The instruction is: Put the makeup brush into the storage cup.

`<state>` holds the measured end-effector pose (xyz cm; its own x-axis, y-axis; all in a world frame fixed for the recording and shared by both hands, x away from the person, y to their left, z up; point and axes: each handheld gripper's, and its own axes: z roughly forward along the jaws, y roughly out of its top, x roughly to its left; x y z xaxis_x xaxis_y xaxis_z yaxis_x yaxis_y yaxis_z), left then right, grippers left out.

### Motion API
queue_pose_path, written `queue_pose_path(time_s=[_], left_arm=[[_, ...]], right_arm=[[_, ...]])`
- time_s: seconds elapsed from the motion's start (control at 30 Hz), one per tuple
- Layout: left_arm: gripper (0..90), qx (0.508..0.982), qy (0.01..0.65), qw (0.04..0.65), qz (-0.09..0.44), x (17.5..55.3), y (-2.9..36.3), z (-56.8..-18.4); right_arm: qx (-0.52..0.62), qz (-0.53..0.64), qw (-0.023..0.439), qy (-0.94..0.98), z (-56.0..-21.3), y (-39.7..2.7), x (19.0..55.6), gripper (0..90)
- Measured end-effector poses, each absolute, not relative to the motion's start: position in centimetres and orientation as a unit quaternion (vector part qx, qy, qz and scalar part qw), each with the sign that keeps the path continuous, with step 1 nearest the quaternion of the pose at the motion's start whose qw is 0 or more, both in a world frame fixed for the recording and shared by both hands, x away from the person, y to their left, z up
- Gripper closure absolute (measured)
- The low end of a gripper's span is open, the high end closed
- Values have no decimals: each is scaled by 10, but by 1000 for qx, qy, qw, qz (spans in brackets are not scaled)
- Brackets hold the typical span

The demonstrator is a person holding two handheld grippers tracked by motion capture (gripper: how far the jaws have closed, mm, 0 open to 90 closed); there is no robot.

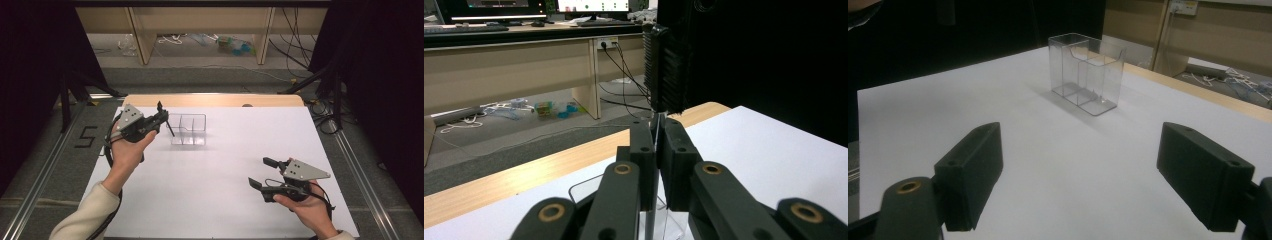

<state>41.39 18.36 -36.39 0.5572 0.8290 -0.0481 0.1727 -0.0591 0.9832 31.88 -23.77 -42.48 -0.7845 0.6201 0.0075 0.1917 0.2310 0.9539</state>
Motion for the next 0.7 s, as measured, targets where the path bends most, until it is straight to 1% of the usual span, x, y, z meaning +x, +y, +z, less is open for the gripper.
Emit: queue_pose_path(time_s=[0.7], left_arm=[[851,664,374,578,292,416,186,-358]], right_arm=[[264,563,190,760,-425,-237,319,197]])
